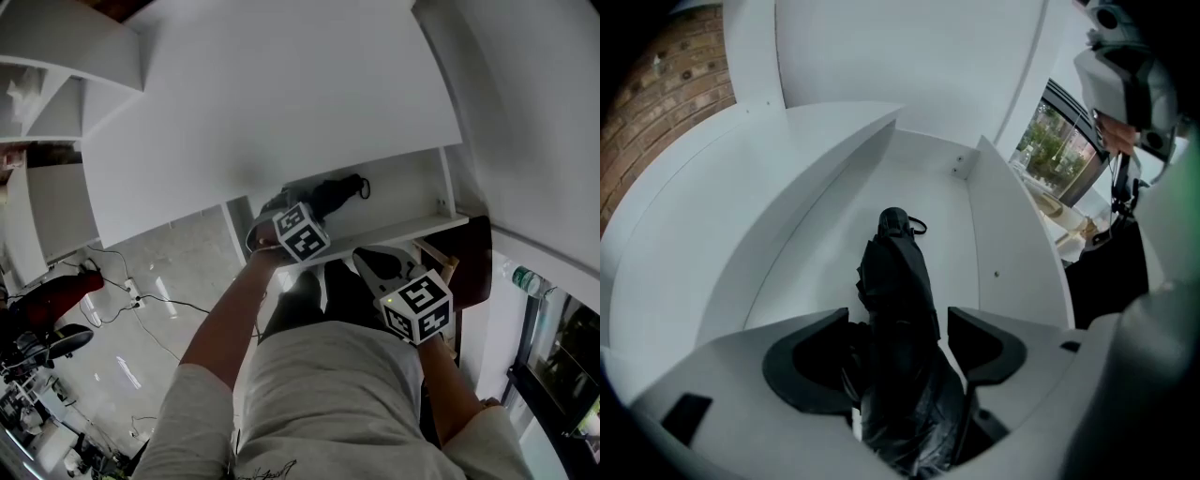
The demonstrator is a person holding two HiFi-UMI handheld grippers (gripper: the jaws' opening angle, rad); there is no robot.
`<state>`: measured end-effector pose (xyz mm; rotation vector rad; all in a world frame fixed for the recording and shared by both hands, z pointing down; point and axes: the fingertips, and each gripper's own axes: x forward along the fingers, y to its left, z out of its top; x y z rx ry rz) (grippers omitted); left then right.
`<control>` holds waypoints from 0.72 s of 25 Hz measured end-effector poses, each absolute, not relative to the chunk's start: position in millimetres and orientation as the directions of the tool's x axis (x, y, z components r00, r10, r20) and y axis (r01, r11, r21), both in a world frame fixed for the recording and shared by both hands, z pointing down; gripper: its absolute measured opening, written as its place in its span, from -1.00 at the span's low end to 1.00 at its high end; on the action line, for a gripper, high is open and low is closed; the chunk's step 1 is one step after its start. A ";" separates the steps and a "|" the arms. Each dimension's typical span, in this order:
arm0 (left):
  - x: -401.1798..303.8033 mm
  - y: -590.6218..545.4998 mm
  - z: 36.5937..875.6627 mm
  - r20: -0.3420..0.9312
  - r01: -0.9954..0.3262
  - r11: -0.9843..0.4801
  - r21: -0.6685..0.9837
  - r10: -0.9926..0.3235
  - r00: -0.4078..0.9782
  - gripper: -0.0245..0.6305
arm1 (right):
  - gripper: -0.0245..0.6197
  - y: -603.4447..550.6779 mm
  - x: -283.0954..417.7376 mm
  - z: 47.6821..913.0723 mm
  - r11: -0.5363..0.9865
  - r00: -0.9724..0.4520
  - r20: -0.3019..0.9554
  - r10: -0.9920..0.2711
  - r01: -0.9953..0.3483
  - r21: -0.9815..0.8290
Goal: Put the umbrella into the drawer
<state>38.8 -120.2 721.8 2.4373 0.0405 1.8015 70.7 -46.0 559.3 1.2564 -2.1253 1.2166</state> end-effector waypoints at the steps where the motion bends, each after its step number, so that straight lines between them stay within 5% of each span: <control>1: 38.7 -119.6 719.3 0.951 -0.043 -0.994 0.101 0.084 0.298 0.06 | -0.83 -46.0 70.4 557.7 0.225 -0.523 0.680 -0.514 -0.847 -0.481; 18: 23.2 -107.5 641.8 0.899 -0.115 -0.983 0.145 0.082 0.429 0.05 | -0.84 -40.9 60.5 535.9 0.267 -0.502 0.674 -0.542 -0.863 -0.428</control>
